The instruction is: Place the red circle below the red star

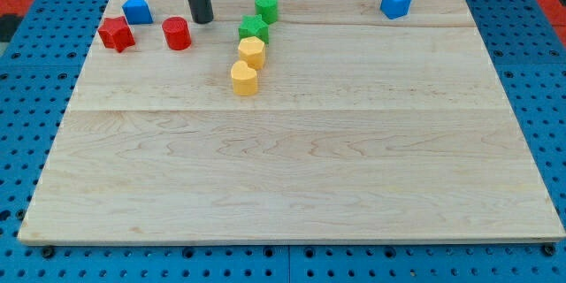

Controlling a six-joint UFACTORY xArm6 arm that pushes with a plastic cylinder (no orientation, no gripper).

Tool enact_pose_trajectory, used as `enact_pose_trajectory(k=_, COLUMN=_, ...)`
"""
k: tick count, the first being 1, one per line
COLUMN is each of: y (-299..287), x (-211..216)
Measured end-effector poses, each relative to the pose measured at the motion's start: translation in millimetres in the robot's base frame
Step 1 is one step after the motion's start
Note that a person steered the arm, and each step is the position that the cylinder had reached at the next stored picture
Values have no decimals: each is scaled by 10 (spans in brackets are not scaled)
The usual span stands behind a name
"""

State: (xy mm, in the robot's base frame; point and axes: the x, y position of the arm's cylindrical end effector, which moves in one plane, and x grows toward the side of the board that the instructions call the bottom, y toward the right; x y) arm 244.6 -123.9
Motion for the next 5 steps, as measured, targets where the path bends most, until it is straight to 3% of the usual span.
enact_pose_trajectory(k=3, y=-12, x=627)
enact_pose_trajectory(k=4, y=-13, x=186)
enact_pose_trajectory(k=5, y=-206, x=175)
